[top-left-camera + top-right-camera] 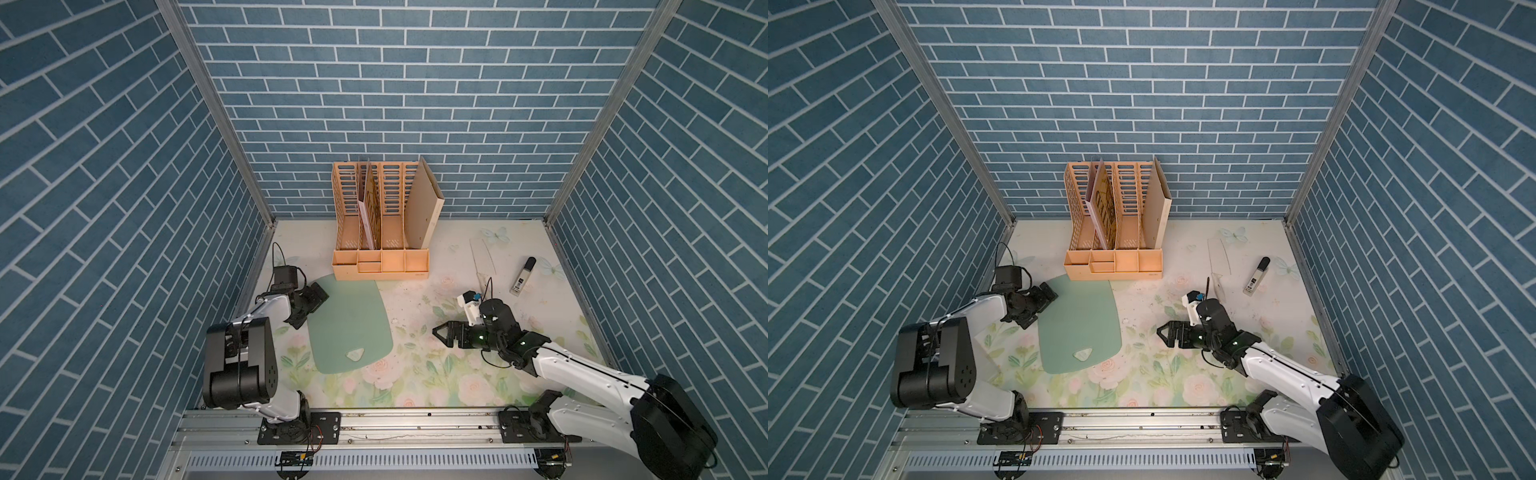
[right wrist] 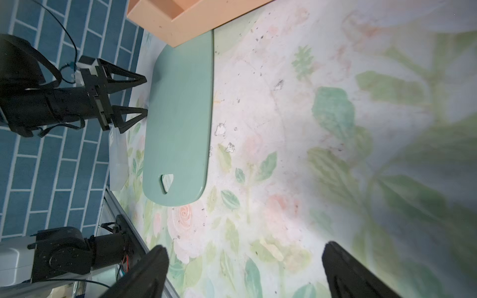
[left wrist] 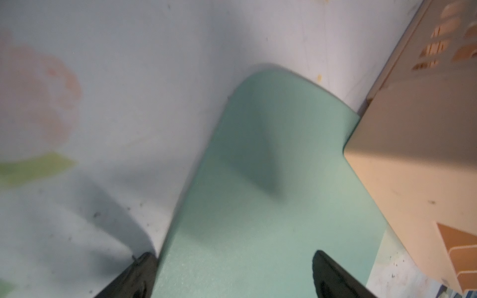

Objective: Align the knife with the edge of the cutting board
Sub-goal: Adjust the work surface at the center of the board.

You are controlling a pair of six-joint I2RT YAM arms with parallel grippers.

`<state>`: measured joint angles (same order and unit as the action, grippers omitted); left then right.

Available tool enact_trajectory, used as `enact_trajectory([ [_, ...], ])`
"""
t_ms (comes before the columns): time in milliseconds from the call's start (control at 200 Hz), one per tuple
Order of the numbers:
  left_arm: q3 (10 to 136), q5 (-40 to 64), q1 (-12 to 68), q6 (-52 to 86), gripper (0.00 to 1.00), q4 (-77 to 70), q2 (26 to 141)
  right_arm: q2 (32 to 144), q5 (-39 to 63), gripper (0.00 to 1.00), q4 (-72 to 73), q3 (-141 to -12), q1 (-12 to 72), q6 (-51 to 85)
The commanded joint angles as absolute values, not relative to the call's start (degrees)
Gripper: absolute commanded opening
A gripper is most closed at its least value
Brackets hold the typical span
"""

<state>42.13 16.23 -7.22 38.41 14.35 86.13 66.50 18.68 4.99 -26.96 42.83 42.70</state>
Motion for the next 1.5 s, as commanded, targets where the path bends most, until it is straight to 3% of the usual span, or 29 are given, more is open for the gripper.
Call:
enact_trajectory([
  [0, 37.2, 18.3, -4.8, 40.4, 0.97, 20.2, 85.8, 72.6, 13.7, 0.97, 10.0, -30.7, 46.7, 46.3],
  [415, 26.3, 18.0, -3.7, 44.2, 0.97, 17.6, 74.2, 97.7, 9.2, 0.91, 15.9, -46.1, 52.0, 59.0],
  [630, 27.3, 17.6, -3.7, 42.7, 0.98, 19.4, 74.6, 106.4, 8.7, 0.90, 13.1, -54.2, 53.3, 62.4],
  [1340, 24.5, 16.8, -3.7, 41.9, 0.98, 17.4, 74.9, 110.0, 17.9, 0.92, 32.5, -51.1, 68.9, 73.3],
  [1495, 25.0, 16.4, -3.7, 41.6, 0.98, 17.6, 75.2, 108.5, 14.6, 0.92, 32.5, -50.0, 72.1, 73.4],
])
